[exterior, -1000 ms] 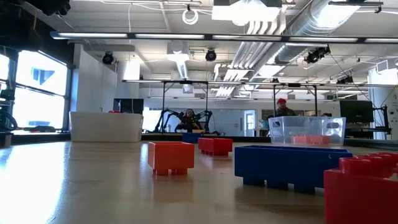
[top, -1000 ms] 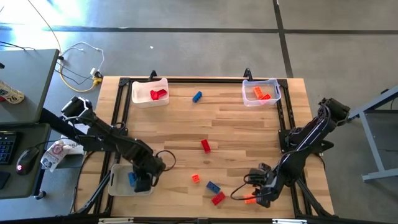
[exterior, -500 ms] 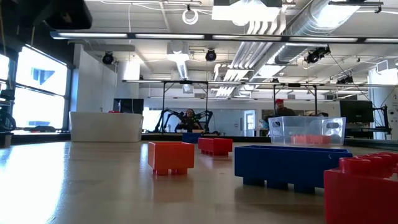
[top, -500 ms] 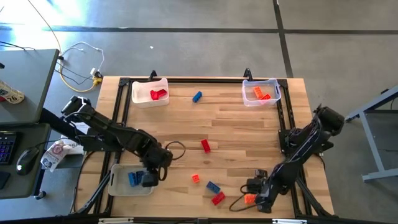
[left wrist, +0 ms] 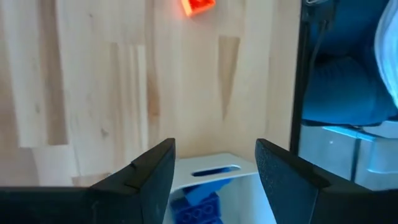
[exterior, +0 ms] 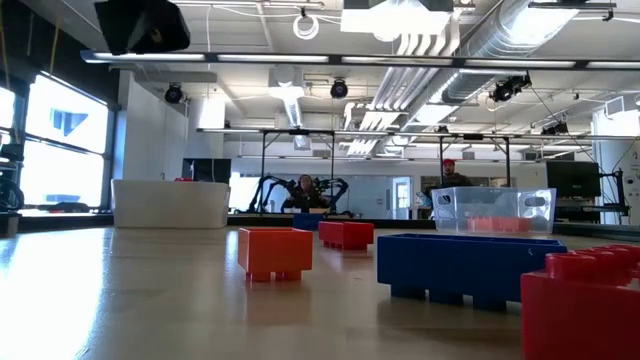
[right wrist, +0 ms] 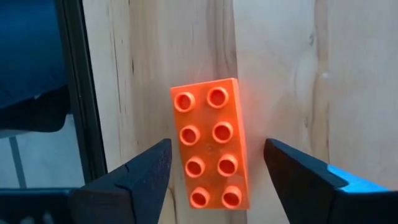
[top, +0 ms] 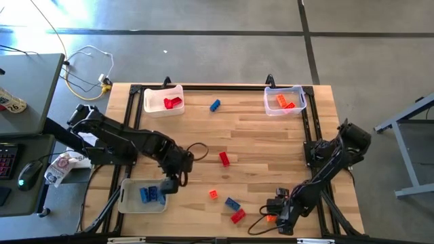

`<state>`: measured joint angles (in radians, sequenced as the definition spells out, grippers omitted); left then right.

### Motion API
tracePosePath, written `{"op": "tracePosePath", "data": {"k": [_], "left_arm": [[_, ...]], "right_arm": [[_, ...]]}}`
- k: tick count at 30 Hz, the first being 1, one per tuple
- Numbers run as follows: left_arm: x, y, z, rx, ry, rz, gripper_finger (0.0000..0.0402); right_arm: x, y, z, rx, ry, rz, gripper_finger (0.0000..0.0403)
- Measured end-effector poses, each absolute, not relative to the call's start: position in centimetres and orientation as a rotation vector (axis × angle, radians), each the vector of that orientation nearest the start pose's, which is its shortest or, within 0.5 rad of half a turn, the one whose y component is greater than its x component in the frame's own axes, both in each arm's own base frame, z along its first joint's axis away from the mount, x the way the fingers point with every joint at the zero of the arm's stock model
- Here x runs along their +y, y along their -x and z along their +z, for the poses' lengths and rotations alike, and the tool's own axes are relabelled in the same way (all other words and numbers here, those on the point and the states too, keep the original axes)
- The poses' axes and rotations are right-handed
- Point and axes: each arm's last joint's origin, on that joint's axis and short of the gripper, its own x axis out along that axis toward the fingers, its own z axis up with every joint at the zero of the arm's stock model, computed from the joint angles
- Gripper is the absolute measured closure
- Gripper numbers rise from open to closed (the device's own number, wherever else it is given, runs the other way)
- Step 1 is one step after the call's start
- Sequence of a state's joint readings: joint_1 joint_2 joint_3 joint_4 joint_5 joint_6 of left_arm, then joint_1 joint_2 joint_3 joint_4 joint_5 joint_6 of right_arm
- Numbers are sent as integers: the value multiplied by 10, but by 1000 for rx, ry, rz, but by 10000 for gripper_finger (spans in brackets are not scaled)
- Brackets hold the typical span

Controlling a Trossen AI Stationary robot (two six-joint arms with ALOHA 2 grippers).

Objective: Sort & place blocks by color
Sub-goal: Put the orange game piece into the transparent bin

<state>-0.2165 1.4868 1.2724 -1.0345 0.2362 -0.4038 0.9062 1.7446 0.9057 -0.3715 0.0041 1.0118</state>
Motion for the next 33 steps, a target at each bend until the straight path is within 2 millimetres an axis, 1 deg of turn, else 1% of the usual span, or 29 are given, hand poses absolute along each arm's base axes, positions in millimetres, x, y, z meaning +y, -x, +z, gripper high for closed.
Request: {"op": "tracePosePath", "data": {"k": [3, 8, 11, 14, 17, 21, 28, 33], "left_arm": [[-58, -274, 282, 1309, 314, -111, 193], [-42, -273, 280, 1316, 206, -71, 194], [-31, -274, 280, 1318, 175, -47, 193], [-21, -274, 280, 1318, 142, -14, 193], [-12, -273, 279, 1328, 123, 14, 194], [-2, -273, 279, 1333, 97, 27, 193], [10, -269, 278, 1368, 72, 20, 194], [16, -269, 278, 1371, 69, 24, 193]], "right_arm": [[241, -190, 129, 1352, -303, 116, 157], [240, -187, 126, 1369, -305, 57, 193], [240, -186, 123, 1376, -293, 42, 209], [240, -185, 121, 1390, -319, -8, 223], [237, -188, 121, 1383, -364, -67, 248], [233, -194, 122, 1387, -402, -76, 287], [226, -207, 129, 1404, -412, -94, 289], [211, -219, 138, 1365, -388, -157, 289]]}}
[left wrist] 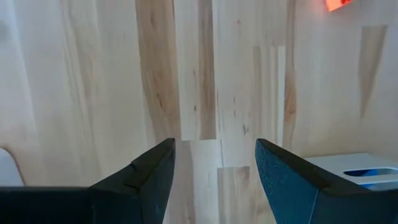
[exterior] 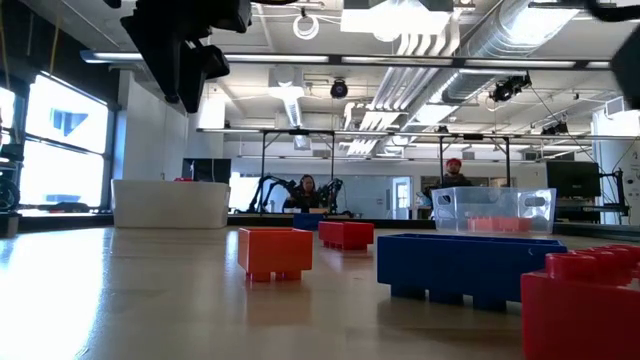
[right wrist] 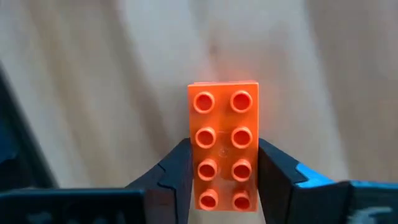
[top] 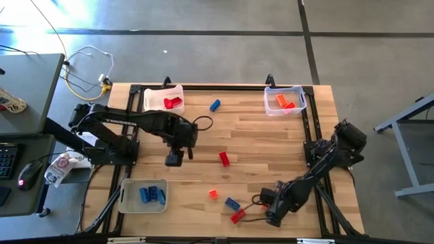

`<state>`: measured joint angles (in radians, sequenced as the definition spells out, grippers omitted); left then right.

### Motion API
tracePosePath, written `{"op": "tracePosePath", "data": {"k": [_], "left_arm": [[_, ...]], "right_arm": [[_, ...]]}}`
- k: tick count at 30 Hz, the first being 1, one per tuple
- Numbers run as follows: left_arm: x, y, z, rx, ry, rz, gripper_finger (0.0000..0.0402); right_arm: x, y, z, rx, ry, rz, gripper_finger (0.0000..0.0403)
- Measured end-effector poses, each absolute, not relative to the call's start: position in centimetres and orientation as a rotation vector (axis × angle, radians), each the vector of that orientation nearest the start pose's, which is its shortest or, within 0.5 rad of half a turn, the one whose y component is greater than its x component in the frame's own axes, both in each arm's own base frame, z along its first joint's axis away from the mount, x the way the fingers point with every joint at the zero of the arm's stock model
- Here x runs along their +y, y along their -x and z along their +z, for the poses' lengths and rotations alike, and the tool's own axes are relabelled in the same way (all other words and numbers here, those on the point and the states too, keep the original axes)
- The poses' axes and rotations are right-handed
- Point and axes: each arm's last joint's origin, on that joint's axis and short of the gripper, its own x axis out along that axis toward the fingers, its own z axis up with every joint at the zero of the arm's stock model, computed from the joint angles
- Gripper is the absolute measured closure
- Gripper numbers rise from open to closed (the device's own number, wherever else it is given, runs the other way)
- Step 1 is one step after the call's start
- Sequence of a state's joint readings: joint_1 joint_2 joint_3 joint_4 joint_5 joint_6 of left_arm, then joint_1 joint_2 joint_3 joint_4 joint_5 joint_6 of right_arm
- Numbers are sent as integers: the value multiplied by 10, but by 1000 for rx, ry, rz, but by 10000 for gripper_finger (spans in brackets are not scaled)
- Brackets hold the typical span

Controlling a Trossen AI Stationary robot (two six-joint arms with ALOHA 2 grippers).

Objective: Sort & place blocks by color
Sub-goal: Put the orange game piece into the transparent bin

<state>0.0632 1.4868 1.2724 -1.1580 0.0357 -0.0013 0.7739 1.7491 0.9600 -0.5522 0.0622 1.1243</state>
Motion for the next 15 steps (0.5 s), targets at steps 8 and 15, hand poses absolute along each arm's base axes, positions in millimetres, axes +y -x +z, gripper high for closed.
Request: {"op": "tracePosePath", "data": {"k": [8, 15], "left_arm": [[18, -269, 278, 1371, -37, -5, 194], [20, -269, 278, 1375, -91, 40, 194]], "right_arm": [[175, -235, 154, 1234, -325, -300, 290], [133, -248, 178, 1154, -300, -392, 290]]}}
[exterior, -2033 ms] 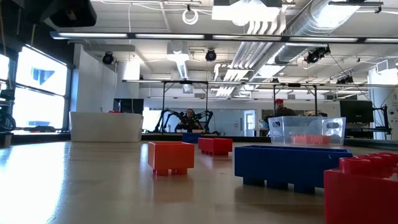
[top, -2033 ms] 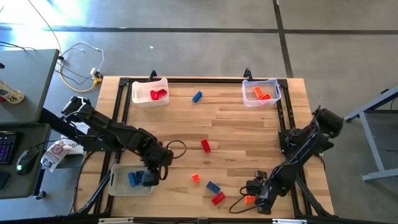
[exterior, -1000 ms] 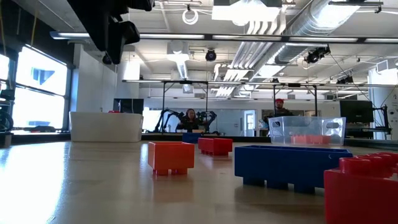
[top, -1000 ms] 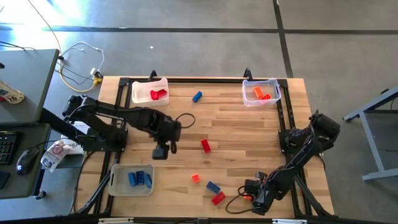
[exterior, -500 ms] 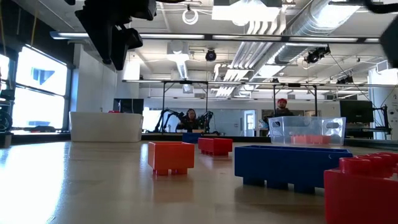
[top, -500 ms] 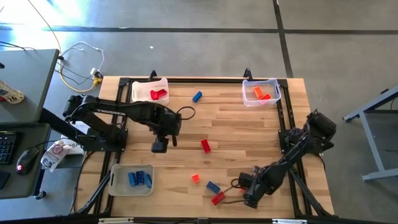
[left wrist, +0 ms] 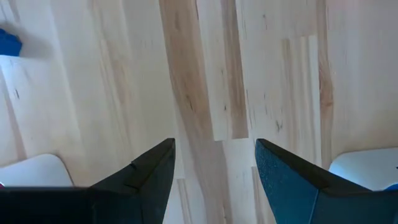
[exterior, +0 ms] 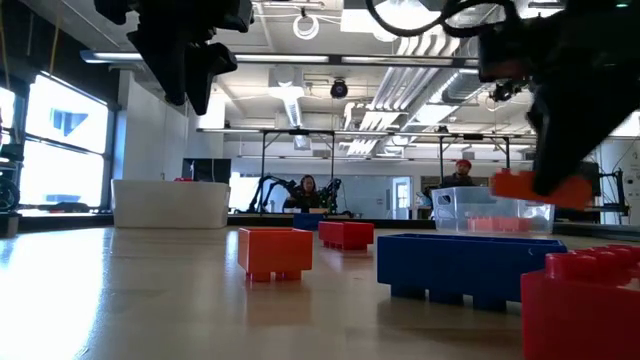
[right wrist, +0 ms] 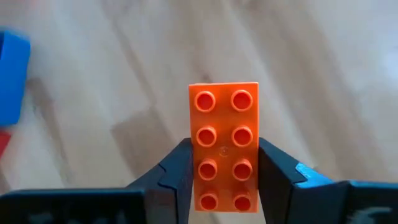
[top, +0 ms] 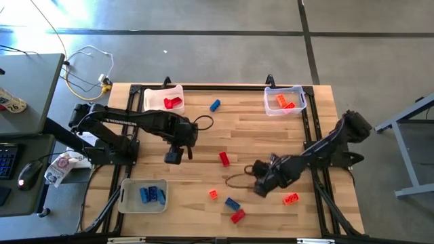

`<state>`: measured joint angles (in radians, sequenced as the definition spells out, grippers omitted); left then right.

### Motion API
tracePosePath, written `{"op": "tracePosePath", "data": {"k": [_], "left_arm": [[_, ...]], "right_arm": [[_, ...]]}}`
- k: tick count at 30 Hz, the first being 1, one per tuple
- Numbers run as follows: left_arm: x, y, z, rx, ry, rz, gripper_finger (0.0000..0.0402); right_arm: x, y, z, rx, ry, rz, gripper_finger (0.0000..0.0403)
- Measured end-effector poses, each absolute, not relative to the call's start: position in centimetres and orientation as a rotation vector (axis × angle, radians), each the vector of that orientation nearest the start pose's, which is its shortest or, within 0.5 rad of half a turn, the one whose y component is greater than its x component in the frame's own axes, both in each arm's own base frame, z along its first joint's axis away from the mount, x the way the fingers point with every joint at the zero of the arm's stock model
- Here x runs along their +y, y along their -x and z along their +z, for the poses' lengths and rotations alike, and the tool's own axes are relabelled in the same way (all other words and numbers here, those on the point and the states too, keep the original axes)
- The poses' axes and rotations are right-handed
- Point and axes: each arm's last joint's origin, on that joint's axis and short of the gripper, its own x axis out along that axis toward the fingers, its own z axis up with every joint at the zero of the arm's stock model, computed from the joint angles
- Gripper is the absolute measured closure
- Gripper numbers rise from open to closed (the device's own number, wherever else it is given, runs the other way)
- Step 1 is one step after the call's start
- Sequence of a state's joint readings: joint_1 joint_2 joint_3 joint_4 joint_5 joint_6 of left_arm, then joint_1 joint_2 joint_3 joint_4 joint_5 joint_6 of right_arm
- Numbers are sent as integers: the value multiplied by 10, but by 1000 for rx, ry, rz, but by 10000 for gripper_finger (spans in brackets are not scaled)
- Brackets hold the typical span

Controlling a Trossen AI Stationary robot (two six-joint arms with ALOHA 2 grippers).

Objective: Sort & place blocks by color
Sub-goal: Put the orange game piece into the transparent bin

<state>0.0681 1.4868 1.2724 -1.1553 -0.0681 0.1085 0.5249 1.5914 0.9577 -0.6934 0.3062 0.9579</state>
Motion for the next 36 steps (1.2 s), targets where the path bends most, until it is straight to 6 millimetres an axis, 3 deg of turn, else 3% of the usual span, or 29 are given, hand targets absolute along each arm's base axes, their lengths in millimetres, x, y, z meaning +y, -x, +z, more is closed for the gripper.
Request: {"op": "tracePosePath", "data": {"k": [9, 19, 28, 36], "left_arm": [[20, -269, 278, 1374, -90, 40, 193], [22, -271, 279, 1355, -132, 92, 193], [33, -273, 281, 1327, -236, 267, 193], [63, -267, 281, 1353, -196, 391, 194]], "right_arm": [[69, -252, 219, 1012, -234, -511, 290], [7, -237, 260, 863, -169, -654, 290], [-41, -227, 270, 829, -82, -878, 288], [-80, -217, 270, 864, -77, -1030, 287]]}}
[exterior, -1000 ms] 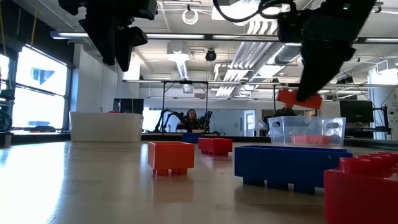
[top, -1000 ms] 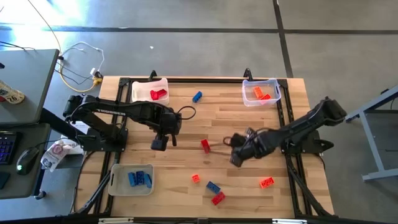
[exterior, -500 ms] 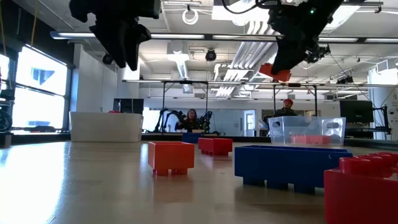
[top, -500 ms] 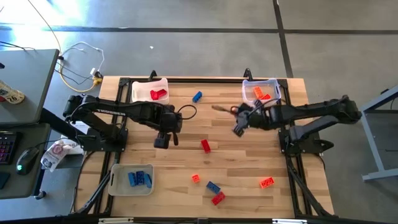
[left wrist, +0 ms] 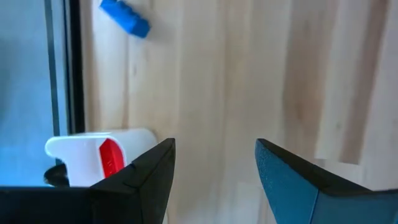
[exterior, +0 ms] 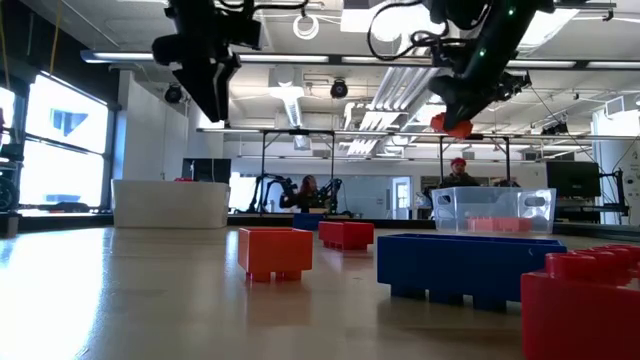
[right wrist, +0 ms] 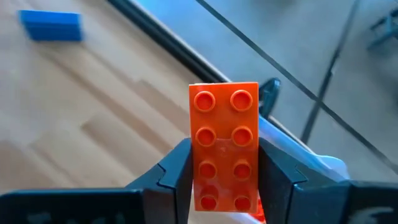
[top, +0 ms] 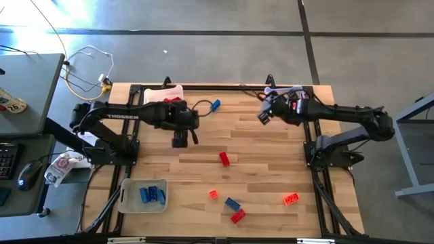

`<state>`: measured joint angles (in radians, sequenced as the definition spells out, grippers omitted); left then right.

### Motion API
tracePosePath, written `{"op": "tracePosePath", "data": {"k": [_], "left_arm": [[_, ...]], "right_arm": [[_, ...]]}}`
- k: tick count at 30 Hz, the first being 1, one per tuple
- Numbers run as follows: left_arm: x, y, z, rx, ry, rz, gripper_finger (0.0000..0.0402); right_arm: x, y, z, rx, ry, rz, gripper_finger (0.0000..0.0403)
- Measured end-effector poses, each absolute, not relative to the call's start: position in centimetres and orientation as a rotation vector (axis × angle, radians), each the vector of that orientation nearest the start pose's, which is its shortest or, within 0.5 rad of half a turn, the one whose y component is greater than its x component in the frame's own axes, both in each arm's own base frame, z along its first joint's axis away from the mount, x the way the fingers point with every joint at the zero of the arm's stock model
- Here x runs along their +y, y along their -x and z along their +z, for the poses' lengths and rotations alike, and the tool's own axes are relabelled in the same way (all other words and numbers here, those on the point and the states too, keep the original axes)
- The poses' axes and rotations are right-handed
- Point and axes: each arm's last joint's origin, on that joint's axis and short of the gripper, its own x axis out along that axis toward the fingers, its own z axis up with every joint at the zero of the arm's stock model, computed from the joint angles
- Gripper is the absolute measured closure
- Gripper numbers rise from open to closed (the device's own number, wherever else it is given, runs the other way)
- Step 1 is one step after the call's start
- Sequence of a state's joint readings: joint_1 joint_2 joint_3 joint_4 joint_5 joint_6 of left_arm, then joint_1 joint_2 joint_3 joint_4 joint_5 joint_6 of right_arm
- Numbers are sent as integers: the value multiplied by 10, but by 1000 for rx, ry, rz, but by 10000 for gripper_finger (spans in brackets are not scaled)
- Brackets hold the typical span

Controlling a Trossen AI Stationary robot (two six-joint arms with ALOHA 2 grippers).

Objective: Sort & place blocks by color
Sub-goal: Put the orange game piece into the transparent bin

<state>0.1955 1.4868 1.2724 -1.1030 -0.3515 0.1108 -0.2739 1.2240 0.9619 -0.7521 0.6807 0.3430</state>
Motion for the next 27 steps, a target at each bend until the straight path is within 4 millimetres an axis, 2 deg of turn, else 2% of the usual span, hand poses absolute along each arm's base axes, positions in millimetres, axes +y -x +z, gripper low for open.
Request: {"op": "tracePosePath", "data": {"k": [4, 12, 19, 27], "left_arm": [[79, -265, 282, 1346, -180, 422, 193], [108, -269, 286, 1192, -80, 505, 194], [123, -275, 292, 1048, -28, 552, 193], [133, -276, 296, 967, 30, 617, 193]], "right_arm": [[-99, -208, 270, 874, -108, -1109, 287], [-139, -190, 263, 942, -221, -1171, 286], [-169, -184, 242, 1049, -315, -1192, 286], [-189, -183, 216, 1144, -440, -1152, 286]]}}
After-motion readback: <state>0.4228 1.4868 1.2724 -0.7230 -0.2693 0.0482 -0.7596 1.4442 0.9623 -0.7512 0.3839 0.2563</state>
